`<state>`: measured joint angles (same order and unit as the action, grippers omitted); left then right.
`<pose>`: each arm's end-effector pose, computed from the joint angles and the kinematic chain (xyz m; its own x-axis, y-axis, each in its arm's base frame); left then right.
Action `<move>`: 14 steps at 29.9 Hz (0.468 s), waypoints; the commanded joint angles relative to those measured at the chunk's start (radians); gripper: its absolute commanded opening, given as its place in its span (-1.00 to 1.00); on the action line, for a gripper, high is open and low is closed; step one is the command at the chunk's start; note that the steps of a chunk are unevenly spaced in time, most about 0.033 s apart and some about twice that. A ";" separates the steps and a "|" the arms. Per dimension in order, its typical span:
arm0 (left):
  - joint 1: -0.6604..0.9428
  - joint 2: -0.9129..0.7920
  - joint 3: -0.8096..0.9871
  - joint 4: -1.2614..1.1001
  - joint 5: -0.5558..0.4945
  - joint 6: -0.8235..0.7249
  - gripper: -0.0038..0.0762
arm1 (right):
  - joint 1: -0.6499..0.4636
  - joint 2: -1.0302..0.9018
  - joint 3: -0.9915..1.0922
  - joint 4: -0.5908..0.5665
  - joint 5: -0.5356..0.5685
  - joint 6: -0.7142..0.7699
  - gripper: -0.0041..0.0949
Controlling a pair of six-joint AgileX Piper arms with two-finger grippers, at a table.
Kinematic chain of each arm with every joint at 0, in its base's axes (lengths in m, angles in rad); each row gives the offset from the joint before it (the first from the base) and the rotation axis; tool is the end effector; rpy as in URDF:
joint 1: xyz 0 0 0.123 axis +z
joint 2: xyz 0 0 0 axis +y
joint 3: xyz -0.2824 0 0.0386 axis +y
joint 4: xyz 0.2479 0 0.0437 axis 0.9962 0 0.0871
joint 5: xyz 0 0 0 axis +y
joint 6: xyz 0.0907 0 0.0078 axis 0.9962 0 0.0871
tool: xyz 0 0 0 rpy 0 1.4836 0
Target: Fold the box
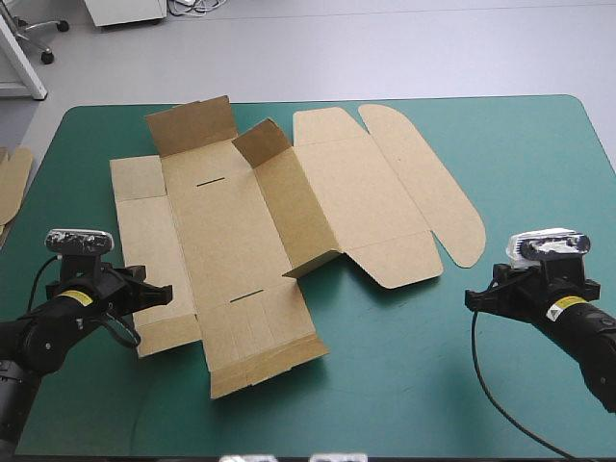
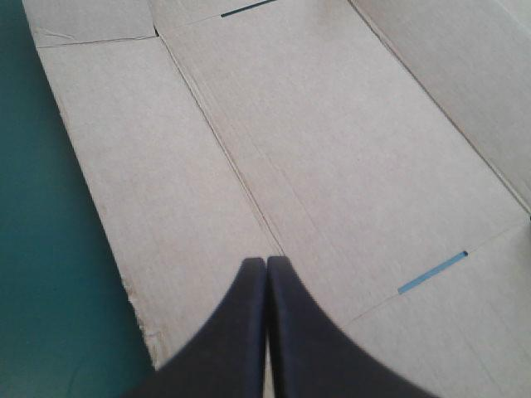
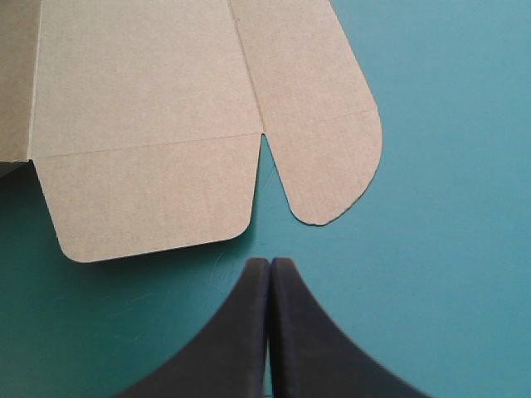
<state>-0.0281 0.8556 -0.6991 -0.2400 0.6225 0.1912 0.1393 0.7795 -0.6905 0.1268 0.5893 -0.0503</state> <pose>0.1653 -0.0173 0.3094 -0.6277 0.0126 -0.7783 0.1325 0.9870 -0.0909 0.1502 0.0275 0.3200 -0.5588 -0.0227 -0.8290 -0.1658 0.9825 0.0849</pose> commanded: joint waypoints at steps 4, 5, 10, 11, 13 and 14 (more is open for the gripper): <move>0.000 0.124 -0.030 -0.150 -0.148 -0.012 -0.57 | 0.003 0.015 -0.034 0.003 -0.059 -0.004 -0.97; 0.000 0.146 -0.030 -0.181 -0.168 -0.010 -0.43 | 0.003 0.019 -0.034 0.003 -0.059 -0.004 -0.97; 0.000 0.227 -0.037 -0.349 -0.231 -0.010 0.28 | 0.003 0.030 -0.034 0.003 -0.057 -0.004 -0.97; 0.000 0.240 -0.043 -0.357 -0.229 -0.010 0.35 | 0.003 0.029 -0.034 0.003 -0.054 -0.004 -0.97; 0.002 0.262 -0.067 -0.357 -0.209 -0.012 0.37 | 0.003 0.029 -0.034 0.003 -0.048 -0.004 -0.97; 0.011 0.271 -0.080 -0.357 -0.194 -0.025 0.36 | 0.003 0.029 -0.034 0.003 -0.044 -0.004 -0.97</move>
<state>-0.0265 1.1222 -0.7183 -0.5539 0.4568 0.1849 0.1393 0.8101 -0.6905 0.1268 0.5942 -0.0503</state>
